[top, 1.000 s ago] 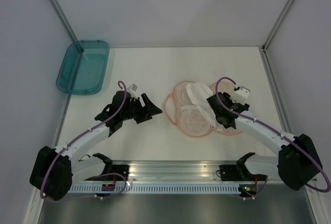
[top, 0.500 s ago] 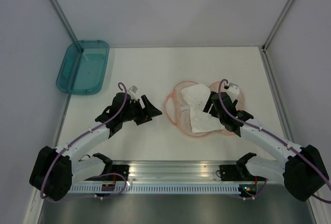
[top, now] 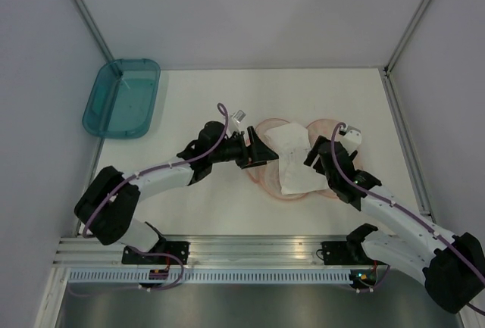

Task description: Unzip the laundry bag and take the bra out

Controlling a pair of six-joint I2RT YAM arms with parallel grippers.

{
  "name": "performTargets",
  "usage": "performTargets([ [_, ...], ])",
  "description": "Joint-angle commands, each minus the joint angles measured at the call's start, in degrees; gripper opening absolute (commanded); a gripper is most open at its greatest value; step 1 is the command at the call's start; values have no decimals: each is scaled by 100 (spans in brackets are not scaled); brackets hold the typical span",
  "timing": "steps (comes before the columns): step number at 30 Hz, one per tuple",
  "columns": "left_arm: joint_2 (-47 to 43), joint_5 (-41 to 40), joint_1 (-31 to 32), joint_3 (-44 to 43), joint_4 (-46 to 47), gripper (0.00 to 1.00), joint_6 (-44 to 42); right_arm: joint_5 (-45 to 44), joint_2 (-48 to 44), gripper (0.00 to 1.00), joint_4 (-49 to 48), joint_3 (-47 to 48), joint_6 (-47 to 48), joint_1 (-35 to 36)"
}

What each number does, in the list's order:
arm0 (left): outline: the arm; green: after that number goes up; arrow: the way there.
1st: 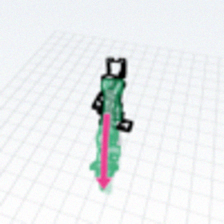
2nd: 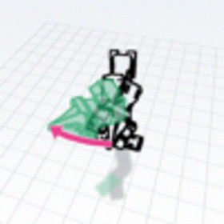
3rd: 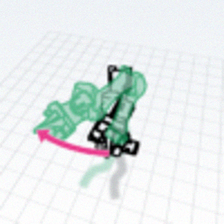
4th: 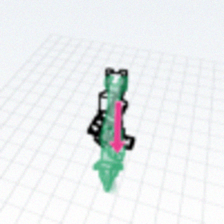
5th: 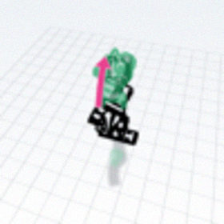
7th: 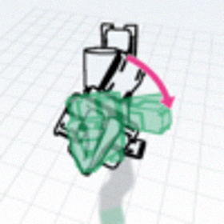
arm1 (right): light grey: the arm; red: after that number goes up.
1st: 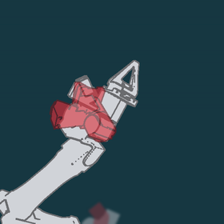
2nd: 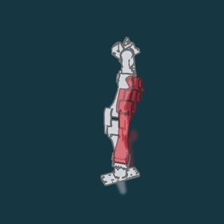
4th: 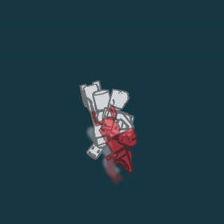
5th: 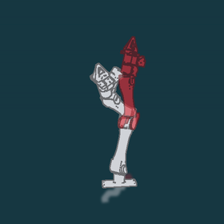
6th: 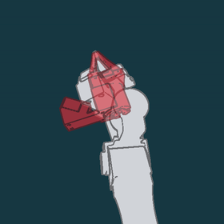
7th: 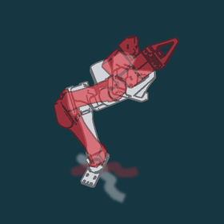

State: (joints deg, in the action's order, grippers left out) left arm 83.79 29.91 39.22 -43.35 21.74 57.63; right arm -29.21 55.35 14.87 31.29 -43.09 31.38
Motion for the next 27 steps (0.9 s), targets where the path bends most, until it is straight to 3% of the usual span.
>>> performTargets([
  [1,583,-345,112,-322,376,83,354,-375,-174,82,244,9,-86,-9],
  [3,822,-520,156,-507,104,82,363,-436,-130,76,262,-17,-112,-17],
  [5,1077,-635,217,-638,-46,81,372,-454,-60,64,244,-70,-182,-17],
  [6,1139,-679,244,-674,-64,81,381,-436,10,42,201,-96,-226,-17],
  [9,1333,-706,323,-771,-38,81,398,-287,177,0,-72,-228,-287,-35],
  [22,1667,-1198,411,-1096,-899,80,170,293,1416,0,-933,-562,-384,-220],
  [27,2001,-1110,437,-1254,-716,80,231,425,1593,1,-1092,-580,-349,-228],
])
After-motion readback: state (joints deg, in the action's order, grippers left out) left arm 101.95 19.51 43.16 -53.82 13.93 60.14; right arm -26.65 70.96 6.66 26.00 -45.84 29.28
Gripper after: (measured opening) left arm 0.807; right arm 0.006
